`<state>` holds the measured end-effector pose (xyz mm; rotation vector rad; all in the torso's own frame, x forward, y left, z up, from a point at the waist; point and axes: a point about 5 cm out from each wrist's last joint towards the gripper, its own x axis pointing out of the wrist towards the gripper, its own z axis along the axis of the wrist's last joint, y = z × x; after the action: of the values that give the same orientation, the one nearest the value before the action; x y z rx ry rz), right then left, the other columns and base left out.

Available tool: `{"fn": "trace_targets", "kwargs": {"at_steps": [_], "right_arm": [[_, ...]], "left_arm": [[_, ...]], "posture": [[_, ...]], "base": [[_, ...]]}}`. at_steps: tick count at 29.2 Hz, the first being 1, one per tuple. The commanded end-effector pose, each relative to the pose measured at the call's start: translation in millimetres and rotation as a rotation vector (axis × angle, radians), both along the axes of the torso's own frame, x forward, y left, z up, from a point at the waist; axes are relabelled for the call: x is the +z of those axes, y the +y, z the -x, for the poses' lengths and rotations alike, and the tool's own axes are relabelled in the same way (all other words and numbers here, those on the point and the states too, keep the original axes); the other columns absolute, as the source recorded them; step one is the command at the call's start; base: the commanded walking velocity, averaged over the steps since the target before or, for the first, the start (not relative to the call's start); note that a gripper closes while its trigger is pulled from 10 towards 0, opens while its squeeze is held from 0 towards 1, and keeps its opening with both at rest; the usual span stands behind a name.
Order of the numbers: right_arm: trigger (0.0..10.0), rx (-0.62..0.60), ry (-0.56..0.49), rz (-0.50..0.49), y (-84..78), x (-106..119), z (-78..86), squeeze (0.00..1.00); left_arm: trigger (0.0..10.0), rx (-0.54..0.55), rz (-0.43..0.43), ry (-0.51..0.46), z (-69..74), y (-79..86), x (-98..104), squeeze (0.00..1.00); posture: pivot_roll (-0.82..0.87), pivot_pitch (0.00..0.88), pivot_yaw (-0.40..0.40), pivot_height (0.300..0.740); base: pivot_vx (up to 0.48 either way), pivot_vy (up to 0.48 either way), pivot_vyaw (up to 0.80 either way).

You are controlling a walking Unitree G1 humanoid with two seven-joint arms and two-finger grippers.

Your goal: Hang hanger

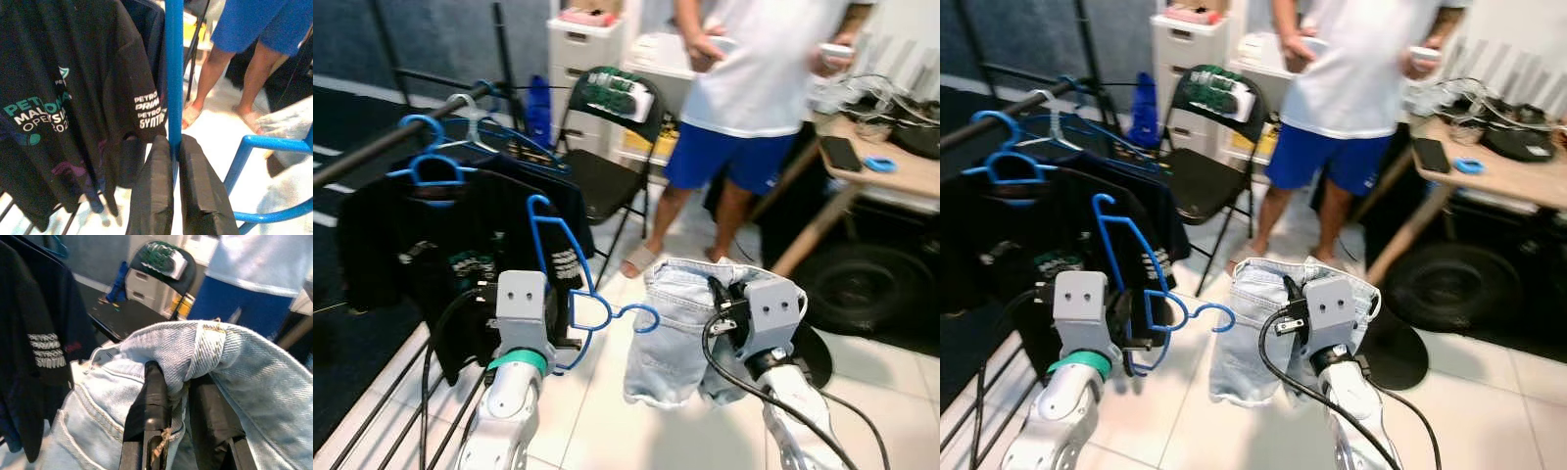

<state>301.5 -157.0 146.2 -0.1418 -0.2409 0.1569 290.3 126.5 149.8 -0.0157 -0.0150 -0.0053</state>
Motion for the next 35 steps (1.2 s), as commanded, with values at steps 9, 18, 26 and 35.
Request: {"fn": "trace_targets", "kwargs": {"at_steps": [9,18,26,35], "right_arm": [[10.0,-0.002,-0.019,-0.001,-1.0,2,1.1,0.00],[10.0,0.014,-0.011,0.025,-0.9,1,3.2,0.00],[10.0,0.016,0.072,0.166,-40.3,-15,28.9,0.00],[10.0,0.059,0.093,0.213,-48.1,-14,39.9,0.00]], "left_arm": [[10.0,-0.015,0.023,0.011,1.3,-1.6,-2,0.00],[10.0,-0.011,0.025,0.012,0.6,-0.6,-1,0.00],[10.0,-0.092,-0.174,0.022,4.5,11.0,-13,0.00],[10.0,-0.102,-0.212,0.017,-3.3,18.7,-11,0.00]], "posture": [[-0.14,0.113,0.029,0.740],[-0.13,0.111,0.032,0.740],[-0.15,0.122,0.042,0.740],[-0.18,0.125,0.060,0.740]], "base": [[0.000,0.000,-0.78],[0.000,0.000,-0.79],[0.000,0.000,-0.79],[0.000,0.000,-0.79]]}}
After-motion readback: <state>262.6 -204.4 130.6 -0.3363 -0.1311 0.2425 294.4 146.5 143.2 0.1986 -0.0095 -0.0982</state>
